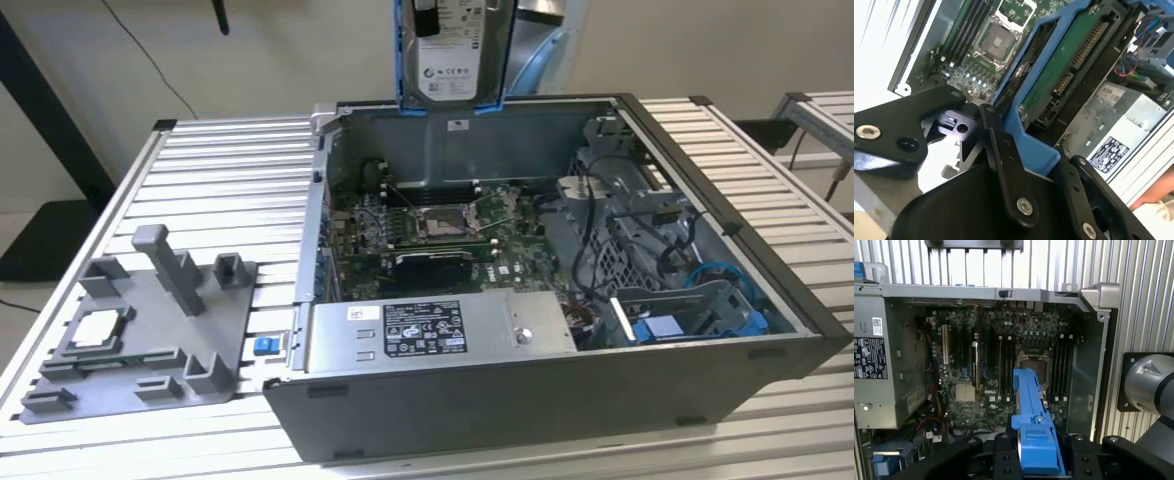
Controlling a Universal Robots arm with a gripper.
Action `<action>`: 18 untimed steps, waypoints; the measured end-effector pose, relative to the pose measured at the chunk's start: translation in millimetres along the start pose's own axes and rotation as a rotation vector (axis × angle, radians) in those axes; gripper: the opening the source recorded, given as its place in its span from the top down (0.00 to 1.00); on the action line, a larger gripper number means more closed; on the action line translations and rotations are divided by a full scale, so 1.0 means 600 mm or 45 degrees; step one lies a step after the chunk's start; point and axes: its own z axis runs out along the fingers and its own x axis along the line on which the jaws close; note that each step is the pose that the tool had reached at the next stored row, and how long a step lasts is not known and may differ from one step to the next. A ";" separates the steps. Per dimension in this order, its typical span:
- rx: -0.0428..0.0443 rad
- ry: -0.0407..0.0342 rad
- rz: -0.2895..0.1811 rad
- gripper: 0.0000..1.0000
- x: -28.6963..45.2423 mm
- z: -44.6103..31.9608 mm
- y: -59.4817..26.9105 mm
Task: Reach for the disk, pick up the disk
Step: 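Pick up the disk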
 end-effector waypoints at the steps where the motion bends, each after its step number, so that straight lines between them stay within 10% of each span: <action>1: 0.000 0.0001 0.000 1.00 0.000 0.001 -0.006; 18: -0.001 0.0001 0.000 1.00 0.000 0.025 -0.122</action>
